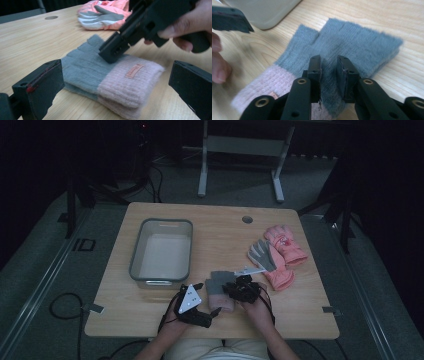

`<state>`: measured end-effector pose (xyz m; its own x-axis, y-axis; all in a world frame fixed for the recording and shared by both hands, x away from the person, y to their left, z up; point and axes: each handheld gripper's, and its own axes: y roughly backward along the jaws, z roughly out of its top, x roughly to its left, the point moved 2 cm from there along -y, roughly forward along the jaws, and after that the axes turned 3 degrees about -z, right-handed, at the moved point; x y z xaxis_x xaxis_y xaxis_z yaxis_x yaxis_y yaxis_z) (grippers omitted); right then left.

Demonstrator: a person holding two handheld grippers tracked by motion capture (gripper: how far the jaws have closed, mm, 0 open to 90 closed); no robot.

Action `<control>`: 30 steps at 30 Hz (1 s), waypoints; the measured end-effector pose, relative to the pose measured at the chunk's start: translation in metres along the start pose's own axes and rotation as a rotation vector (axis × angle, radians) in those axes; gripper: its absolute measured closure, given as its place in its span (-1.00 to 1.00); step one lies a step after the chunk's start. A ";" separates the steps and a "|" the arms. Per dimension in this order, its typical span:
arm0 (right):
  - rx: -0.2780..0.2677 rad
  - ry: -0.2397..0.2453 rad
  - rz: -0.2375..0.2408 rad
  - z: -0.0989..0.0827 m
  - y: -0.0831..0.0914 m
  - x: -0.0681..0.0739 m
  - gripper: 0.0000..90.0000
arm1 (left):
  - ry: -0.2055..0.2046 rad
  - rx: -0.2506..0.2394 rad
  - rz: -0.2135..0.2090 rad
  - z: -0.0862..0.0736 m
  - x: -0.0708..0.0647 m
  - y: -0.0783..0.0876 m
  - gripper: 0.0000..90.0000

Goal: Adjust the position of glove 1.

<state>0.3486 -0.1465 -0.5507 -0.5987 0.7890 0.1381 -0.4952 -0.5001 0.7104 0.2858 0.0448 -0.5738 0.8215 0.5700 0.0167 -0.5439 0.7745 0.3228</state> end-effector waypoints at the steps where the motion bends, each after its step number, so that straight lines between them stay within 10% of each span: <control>1: -0.007 0.004 -0.002 0.001 0.004 0.000 0.61 | -0.002 0.008 0.000 0.001 -0.001 0.000 -1.00; 9: -0.044 0.009 -0.049 0.012 0.026 -0.021 0.52 | -0.050 0.034 -0.011 0.017 -0.008 0.001 -0.86; 15: -0.056 0.006 -0.062 0.024 0.032 -0.038 0.43 | -0.087 0.155 -0.070 0.031 -0.015 -0.007 -0.85; 21: -0.031 -0.033 -0.034 0.027 0.013 -0.047 0.30 | -0.218 0.229 -0.136 0.027 -0.016 -0.017 -0.74; 30: 0.059 -0.074 -0.012 0.021 -0.023 -0.054 -0.01 | -0.286 0.358 -0.142 0.014 -0.014 -0.033 -0.56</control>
<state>0.4058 -0.1703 -0.5596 -0.5435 0.8203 0.1783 -0.4627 -0.4699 0.7517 0.2943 0.0074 -0.5716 0.9249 0.3280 0.1921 -0.3708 0.6673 0.6459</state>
